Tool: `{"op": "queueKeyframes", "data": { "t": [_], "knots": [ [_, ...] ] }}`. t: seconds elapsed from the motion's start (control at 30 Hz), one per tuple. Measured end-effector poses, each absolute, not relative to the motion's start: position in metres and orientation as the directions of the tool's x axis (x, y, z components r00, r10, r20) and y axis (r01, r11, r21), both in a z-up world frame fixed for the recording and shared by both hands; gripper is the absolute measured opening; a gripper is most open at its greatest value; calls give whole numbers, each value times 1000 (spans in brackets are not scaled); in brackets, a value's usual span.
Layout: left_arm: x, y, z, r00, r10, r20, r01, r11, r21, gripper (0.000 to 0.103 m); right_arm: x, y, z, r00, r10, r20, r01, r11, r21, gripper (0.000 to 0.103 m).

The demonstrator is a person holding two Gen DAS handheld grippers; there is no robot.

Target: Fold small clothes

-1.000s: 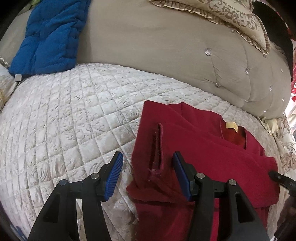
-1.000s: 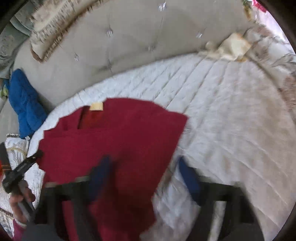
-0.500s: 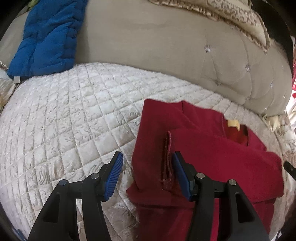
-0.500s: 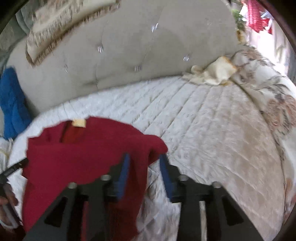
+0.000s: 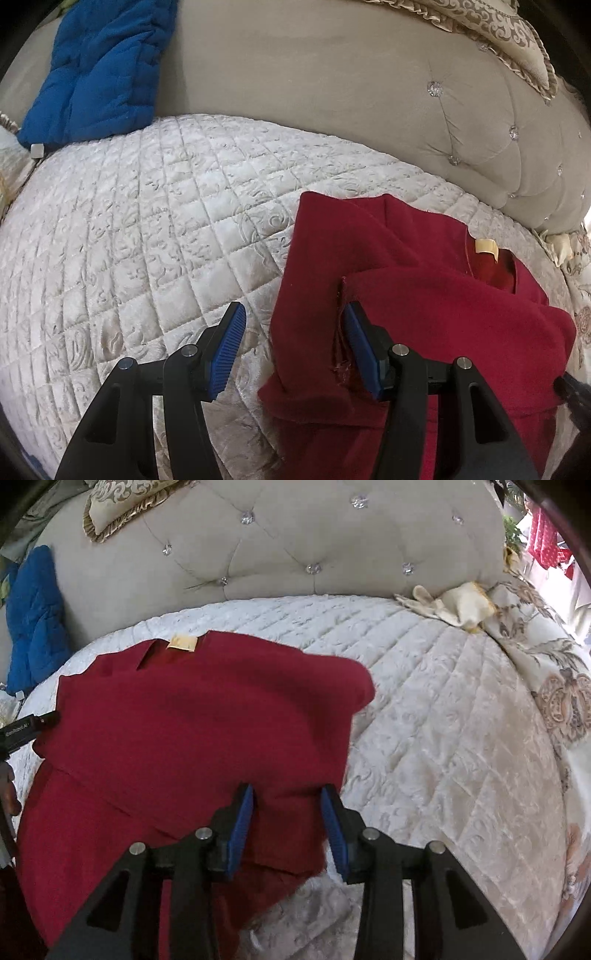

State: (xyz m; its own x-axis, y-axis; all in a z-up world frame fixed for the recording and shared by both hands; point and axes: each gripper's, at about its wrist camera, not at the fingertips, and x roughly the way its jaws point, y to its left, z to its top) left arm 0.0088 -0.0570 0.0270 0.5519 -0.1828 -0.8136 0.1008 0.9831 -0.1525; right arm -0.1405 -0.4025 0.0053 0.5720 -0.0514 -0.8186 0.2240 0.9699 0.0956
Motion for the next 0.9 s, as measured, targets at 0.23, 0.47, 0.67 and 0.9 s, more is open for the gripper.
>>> {"op": "queueKeyframes", "data": {
  "t": [0.23,0.47,0.67,0.9],
  "knots": [
    [4,-57,33,563,-179,-807,101,984,-147,34,-155,-394,31,615,-47,-787,200,975,98,41],
    [-1,-51,42,583,-165,-796,81,986,-145,34,-147,-400,-3,522,-72,-850,250,965,72,43],
    [-9,-44,52,596,-166,-786,77,986,-150,34,-172,-404,18,595,-54,-802,263,956,131,68],
    [-45,-33,66,609,-167,-775,108,986,-128,34,-190,-395,11,528,50,-848,234,951,202,72]
  ]
}}
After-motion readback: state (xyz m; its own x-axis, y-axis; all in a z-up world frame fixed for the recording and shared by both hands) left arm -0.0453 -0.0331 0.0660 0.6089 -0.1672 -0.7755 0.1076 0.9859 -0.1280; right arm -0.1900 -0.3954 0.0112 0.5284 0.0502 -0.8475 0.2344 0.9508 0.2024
